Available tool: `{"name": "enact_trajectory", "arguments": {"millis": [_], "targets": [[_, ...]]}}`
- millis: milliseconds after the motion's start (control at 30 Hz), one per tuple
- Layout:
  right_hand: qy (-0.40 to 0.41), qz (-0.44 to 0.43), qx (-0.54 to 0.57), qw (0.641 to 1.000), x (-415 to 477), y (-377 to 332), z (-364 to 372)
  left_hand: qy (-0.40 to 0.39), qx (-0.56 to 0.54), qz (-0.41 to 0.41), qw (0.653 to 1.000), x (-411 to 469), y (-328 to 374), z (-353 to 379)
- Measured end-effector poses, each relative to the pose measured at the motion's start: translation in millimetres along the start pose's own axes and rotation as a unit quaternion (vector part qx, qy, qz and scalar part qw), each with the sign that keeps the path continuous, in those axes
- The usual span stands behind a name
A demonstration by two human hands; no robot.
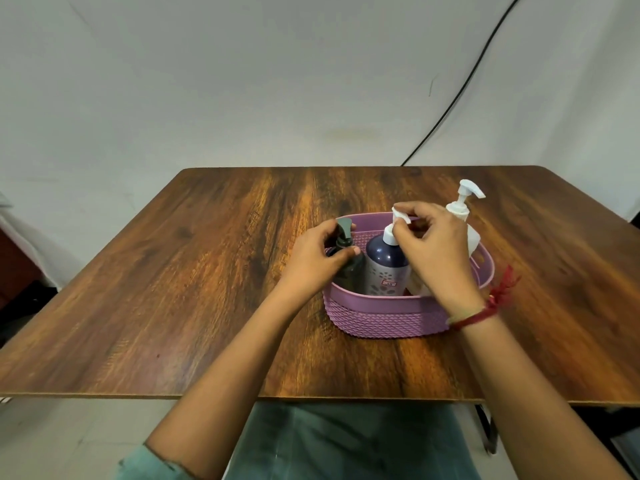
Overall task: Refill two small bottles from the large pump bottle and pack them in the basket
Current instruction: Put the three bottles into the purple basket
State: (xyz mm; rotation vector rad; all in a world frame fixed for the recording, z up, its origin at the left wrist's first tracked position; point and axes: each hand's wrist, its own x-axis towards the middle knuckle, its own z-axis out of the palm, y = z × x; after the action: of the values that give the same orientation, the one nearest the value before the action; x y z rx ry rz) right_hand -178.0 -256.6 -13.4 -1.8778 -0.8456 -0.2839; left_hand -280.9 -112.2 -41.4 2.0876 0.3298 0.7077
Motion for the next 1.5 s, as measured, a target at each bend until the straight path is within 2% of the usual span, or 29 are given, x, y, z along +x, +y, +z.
{"name": "enact_trajectory", "arguments": {"millis": [200,333,433,500,567,633,700,800,1000,1200,1500], "targets": [[0.006,0.001,0.025,1.000,-7.0,0.6,-5.4,0.011,-0.011,0.000,1.000,-2.4,-1.9,-1.1],[0.161,-0.032,0.079,0.983,-21.6,9.7,-34.1,0.022,-0.083,-0.029,0.996,-13.8,-5.4,-6.7],[0.245,-0.019,0.072,0.967,-25.2,38.7,-59.7,0.093,-0.187,-0.104,0.972,-25.4,-8.1,-2.5],[0.226,0.048,0.077,0.970,-22.7,61.4,-67.8,0.137,-0.237,-0.163,0.948,-30.5,-5.0,4.8],[0.159,0.143,0.105,0.971,-19.7,79.0,-67.4,0.156,-0.242,-0.183,0.940,-32.0,2.3,13.1],[0.084,0.242,0.159,0.954,-17.3,87.8,-61.1,0.157,-0.235,-0.190,0.940,-30.0,5.6,22.1],[0.021,0.307,0.242,0.920,-14.6,87.7,-53.5,0.156,-0.251,-0.191,0.936,-28.2,6.4,29.8],[-0.029,0.319,0.303,0.897,-14.8,83.5,-44.7,0.156,-0.275,-0.203,0.927,-28.3,9.0,38.5],[-0.048,0.349,0.382,0.854,-15.3,81.1,-40.8,0.157,-0.310,-0.270,0.898,-23.9,4.4,41.2],[-0.034,0.374,0.378,0.846,-12.8,90.1,-35.5,0.138,-0.329,-0.284,0.890,-22.2,-1.2,40.4],[-0.036,0.428,0.413,0.803,-4.9,98.2,-27.3,0.104,-0.386,-0.314,0.861,-15.1,-16.1,44.6]]}}
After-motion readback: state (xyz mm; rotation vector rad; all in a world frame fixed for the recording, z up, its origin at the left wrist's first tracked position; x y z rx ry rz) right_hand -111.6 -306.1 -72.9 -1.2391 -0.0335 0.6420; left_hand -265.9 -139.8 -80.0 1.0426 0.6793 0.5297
